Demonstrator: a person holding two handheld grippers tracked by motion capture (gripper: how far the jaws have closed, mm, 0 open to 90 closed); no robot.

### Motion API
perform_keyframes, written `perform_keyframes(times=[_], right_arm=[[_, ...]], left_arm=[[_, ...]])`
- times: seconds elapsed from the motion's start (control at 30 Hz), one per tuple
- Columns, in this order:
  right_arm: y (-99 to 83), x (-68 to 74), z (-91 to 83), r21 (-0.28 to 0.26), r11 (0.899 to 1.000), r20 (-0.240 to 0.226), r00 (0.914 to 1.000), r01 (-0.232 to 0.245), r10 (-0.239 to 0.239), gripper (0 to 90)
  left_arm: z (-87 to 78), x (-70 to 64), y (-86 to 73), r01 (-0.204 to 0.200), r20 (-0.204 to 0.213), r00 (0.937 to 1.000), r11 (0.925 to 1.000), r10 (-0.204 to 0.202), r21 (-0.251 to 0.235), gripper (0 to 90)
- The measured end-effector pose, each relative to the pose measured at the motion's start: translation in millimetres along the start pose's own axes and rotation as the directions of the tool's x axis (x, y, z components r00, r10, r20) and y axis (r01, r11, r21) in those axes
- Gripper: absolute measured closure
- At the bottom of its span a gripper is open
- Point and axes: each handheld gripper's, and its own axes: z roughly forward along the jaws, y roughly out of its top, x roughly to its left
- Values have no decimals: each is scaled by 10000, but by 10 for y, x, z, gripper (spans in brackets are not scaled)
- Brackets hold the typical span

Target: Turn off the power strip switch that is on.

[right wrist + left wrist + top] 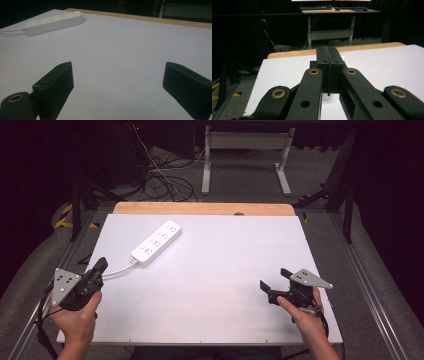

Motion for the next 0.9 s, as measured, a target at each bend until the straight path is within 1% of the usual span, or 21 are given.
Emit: perform_keyframes(times=[0.17,0.23,0.33,0.4,0.5,0.63,0.7,0.77,0.83,0.9], right_arm=[[-15,-4,11,102,9999,61,10000,25,-26,103],[-22,-1,2,136,9999,57,10000,73,-74,103],[-30,1,-18,94,10000,88,10000,12,-13,103],[-33,-1,-35,95,10000,108,9999,29,-30,103],[-34,-5,-41,75,10000,113,9999,14,-15,103],[-35,-6,-32,109,9999,85,10000,12,-13,104],[-34,-3,-29,113,9999,97,10000,-9,8,105],[-32,-4,-29,110,9999,89,10000,15,-16,105],[-32,-3,-27,112,9999,93,10000,-3,2,105],[-31,-4,-26,118,9999,81,10000,23,-24,105]], left_arm=[[62,47,-47,112,26,9999,9996,-112,268,897],[68,53,-43,207,55,9998,9995,-209,231,895],[62,44,-35,174,127,9998,9996,-177,220,883],[67,31,-36,212,168,9996,9995,-216,243,859],[85,14,-41,222,218,9995,9989,-231,423,774],[100,13,-46,329,237,9991,9983,-340,472,660],[110,14,-49,255,189,9995,9982,-266,542,612],[127,8,-58,220,167,9996,9980,-230,598,543],[147,-4,-62,278,39,9996,9982,-281,536,487],[195,-22,-59,318,-139,9994,9967,-309,744,417]])
